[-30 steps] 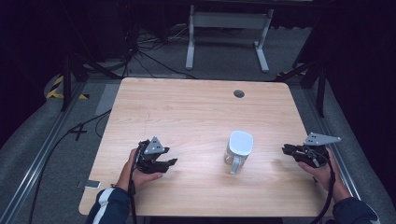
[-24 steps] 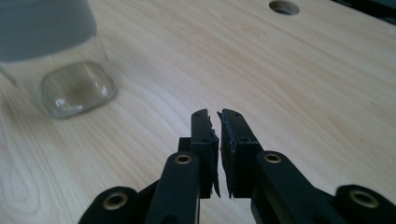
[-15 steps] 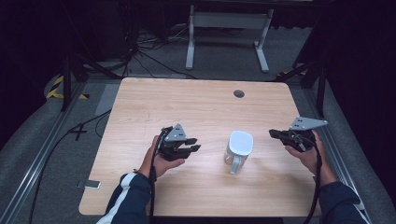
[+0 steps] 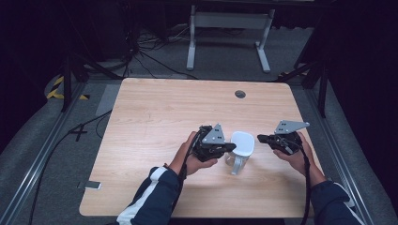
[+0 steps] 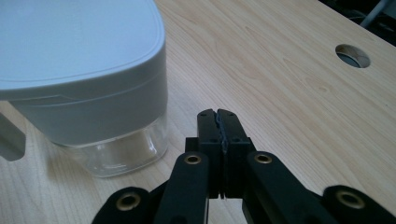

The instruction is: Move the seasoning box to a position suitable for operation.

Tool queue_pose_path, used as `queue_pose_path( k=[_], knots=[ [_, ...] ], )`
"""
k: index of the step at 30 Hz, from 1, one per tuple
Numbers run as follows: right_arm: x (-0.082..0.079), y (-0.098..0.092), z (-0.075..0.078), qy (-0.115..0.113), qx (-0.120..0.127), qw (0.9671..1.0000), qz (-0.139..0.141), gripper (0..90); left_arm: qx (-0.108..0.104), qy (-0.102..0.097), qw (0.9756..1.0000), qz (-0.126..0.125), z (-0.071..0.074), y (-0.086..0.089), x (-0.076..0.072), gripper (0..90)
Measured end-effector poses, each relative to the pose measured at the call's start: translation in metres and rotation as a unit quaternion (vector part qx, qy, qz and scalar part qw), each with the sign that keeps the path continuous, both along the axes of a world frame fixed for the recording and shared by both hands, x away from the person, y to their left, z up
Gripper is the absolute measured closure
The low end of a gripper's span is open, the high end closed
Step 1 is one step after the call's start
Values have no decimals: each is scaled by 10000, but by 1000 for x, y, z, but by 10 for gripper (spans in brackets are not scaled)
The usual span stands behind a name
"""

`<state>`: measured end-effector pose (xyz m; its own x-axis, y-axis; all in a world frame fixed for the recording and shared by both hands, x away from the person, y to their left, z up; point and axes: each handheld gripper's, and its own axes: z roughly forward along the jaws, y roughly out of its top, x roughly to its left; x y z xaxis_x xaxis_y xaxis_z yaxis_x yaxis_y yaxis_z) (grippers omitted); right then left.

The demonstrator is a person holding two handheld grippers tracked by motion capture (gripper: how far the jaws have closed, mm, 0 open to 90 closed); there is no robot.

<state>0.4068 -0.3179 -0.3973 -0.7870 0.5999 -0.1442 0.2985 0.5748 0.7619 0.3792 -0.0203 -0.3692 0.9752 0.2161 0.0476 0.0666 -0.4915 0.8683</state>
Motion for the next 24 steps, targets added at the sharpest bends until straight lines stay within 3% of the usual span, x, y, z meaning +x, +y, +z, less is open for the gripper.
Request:
queue_pose_path(
  k=[11, 24],
  knots=[
    [-3, 6, -3, 27, -66, 9999, 115, 897, 117, 59, 9998, -162, -8, -23, 2, 898],
    [-3, 6, -1, -56, -14, 9999, 118, 897, -67, 190, 9997, -137, -12, -22, 1, 900]
  ],
)
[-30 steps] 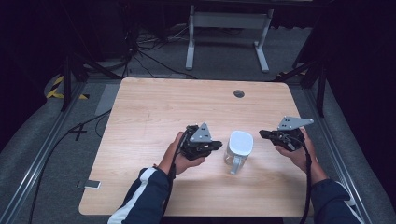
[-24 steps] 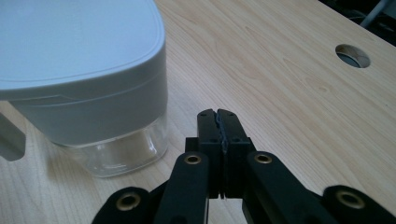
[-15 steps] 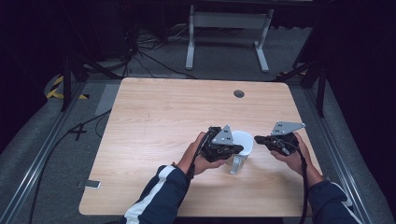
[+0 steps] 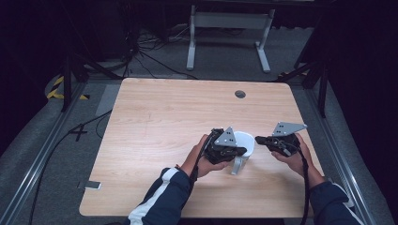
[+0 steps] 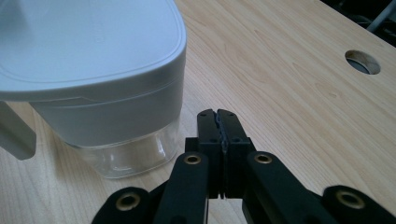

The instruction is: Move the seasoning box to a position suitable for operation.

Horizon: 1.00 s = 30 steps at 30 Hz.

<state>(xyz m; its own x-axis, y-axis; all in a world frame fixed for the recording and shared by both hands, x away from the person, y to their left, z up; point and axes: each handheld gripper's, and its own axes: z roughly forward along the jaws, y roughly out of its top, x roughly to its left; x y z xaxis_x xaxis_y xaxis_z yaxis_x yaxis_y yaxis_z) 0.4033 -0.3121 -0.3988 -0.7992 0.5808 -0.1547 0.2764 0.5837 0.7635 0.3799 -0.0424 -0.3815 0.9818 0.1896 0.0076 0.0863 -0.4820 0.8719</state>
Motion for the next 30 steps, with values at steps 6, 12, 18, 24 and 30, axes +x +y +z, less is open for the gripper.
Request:
queue_pose_path(
  k=[6, 12, 18, 24, 30],
  knots=[
    [-1, 0, 3, -50, 55, 10000, 6, 897, -58, 25, 10000, -14, -1, -1, -3, 900],
    [-1, 1, 3, -43, 87, 9999, 39, 897, -45, 19, 10000, -63, -2, -1, -6, 900],
    [-4, 4, 5, -100, 74, 9999, 78, 896, 142, -57, 9999, -44, -6, -2, -11, 898],
    [-14, 11, 16, -411, 128, 9988, 224, 897, 163, -35, 9999, -18, -10, -4, -9, 890],
    [-26, 21, 25, -571, 167, 9972, 461, 897, 181, -42, 9998, -19, -12, -5, -9, 892]
  ],
)
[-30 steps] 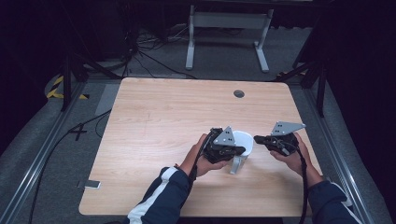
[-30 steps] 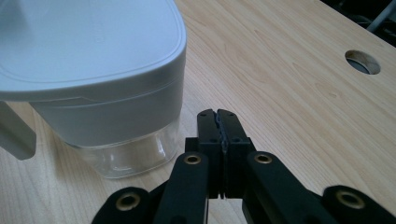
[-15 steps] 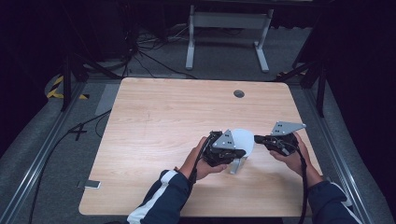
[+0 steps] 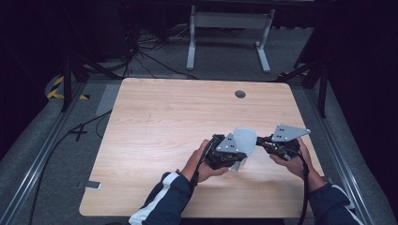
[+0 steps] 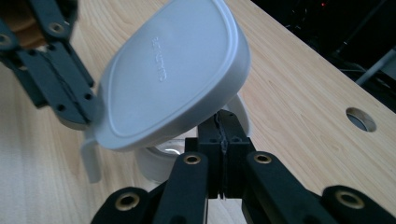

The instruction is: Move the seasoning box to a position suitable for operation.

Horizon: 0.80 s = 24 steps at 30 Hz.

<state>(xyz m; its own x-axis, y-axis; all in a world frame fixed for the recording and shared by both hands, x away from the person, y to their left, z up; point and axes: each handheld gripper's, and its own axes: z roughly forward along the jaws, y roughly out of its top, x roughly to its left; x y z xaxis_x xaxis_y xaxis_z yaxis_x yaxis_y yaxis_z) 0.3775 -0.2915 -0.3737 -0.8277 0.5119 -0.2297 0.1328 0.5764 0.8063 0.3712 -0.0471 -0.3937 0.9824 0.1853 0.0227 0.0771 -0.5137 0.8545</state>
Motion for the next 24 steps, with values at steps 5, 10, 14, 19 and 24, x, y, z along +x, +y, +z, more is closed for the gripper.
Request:
queue_pose_path(
  k=[5, 10, 14, 19, 24],
  knots=[
    [-4, 3, 3, -16, 27, 10000, 88, 896, -15, 25, 10000, 7, 0, 1, -1, 883],
    [-4, 4, 2, -1, -22, 9999, 119, 896, 138, -130, 9998, 43, 5, 18, -7, 877],
    [-4, 3, 2, -1, -25, 9999, 116, 897, 441, -231, 9983, 306, 2, 49, -11, 869],
    [-8, 2, 5, -39, -4, 9999, 142, 897, 719, -135, 9943, 779, -9, 96, -12, 854],
    [-10, 1, 6, -45, 4, 9999, 134, 896, 979, -106, 9872, 1258, -25, 140, -15, 824]
  ],
)
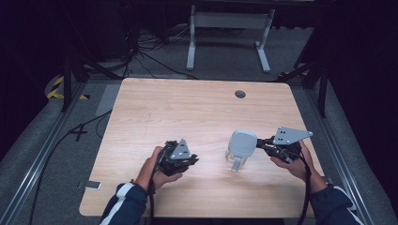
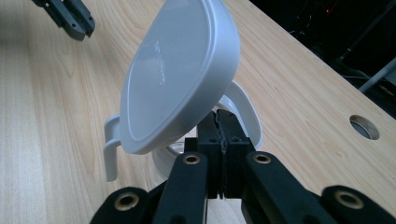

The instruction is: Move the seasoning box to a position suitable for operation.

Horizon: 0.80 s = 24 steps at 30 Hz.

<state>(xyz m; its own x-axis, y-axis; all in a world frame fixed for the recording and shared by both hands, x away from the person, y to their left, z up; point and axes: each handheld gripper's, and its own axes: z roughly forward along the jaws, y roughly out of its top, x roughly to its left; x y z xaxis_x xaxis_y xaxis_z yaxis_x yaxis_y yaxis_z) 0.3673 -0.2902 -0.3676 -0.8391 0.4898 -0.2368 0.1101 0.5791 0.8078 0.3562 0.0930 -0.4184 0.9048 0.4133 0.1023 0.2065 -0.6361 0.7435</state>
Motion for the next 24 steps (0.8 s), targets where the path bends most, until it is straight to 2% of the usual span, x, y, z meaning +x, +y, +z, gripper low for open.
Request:
queue_pose_path(
  k=[1, 3, 7, 9, 16, 21, 24],
  knots=[
    [-1, -1, 0, 6, 9, 10000, 4, 896, -93, 63, 9999, 114, -4, 13, -1, 825],
    [-2, -2, 1, 28, 42, 10000, 10, 896, -77, 41, 9995, 307, -9, 32, -4, 828],
    [-5, -2, 2, 7, 36, 10000, 58, 897, -111, 124, 9979, 625, -19, 60, -6, 812],
    [-7, -2, 3, 34, 70, 9999, 79, 896, -76, 201, 9963, 828, -26, 75, -6, 788],
    [-12, -2, 4, 120, 109, 9997, 202, 896, -141, 389, 9935, 1065, -38, 93, -4, 729],
    [-14, -1, 5, 139, 124, 9993, 319, 895, -282, 564, 9920, 1097, -46, 98, -2, 685],
    [-14, 1, 5, 108, 55, 9993, 352, 896, -217, 618, 9919, 1093, -50, 99, -2, 664]
  ],
)
